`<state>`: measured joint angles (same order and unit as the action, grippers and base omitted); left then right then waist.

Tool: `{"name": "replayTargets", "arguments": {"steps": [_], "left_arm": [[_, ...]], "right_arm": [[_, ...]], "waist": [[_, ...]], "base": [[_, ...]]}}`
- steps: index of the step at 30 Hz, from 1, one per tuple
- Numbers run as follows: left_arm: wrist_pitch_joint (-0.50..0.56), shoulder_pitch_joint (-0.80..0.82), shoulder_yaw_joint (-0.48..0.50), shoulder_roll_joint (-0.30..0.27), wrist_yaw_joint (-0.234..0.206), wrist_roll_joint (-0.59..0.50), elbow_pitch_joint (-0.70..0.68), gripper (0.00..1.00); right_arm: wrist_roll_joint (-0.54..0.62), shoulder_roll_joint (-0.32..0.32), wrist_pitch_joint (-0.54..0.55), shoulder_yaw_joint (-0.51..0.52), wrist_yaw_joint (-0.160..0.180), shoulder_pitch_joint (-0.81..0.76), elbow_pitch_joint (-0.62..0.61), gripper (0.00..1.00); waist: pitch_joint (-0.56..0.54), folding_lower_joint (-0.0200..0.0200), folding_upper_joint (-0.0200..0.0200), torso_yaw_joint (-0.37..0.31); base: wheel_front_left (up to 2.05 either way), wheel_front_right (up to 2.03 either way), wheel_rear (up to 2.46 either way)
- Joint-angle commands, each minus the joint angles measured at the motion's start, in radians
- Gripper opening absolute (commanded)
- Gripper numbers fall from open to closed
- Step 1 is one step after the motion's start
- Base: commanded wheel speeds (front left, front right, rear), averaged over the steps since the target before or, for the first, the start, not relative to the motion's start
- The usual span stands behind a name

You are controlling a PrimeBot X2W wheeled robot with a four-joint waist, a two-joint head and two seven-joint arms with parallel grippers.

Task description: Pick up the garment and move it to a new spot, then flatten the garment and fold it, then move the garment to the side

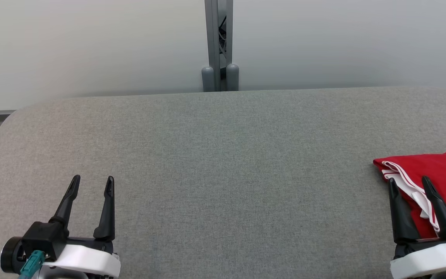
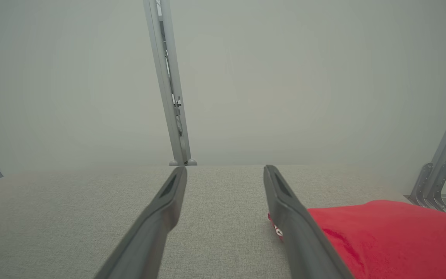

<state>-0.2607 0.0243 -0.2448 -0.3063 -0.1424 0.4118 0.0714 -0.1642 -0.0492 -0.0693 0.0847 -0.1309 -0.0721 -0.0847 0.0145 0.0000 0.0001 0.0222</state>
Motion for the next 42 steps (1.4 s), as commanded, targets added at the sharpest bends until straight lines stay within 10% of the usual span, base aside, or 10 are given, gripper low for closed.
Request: {"name": "replayTargets", "arguments": {"steps": [1,15,16,42], "left_arm": [[-0.004,-0.005,0.002,-0.001,-0.008,-0.012,0.003,1.00],[-0.004,-0.009,0.006,0.012,0.002,-0.010,0.013,1.00],[-0.001,-0.005,0.002,0.014,0.001,-0.011,0.010,0.00],[0.000,-0.019,0.002,0.092,0.084,0.359,0.030,0.00]], "right_arm": [[0.009,-0.004,0.005,0.002,0.000,-0.007,-0.001,1.00],[0.002,-0.004,0.005,0.002,0.000,-0.007,-0.002,1.00],[-0.002,0.000,0.003,0.000,0.000,0.000,0.002,0.00],[-0.447,-0.025,0.198,0.129,0.000,0.076,0.149,0.00]], "waist": [[-0.001,0.0000,-0.0001,0.002],[-0.007,0.0000,-0.0001,0.006],[-0.007,0.0000,-0.0001,0.006],[-0.005,0.0000,-0.0001,0.001]], "base": [[0.00,0.00,0.00],[0.00,0.00,0.00],[0.00,0.00,0.00],[0.00,0.00,0.00]]}}
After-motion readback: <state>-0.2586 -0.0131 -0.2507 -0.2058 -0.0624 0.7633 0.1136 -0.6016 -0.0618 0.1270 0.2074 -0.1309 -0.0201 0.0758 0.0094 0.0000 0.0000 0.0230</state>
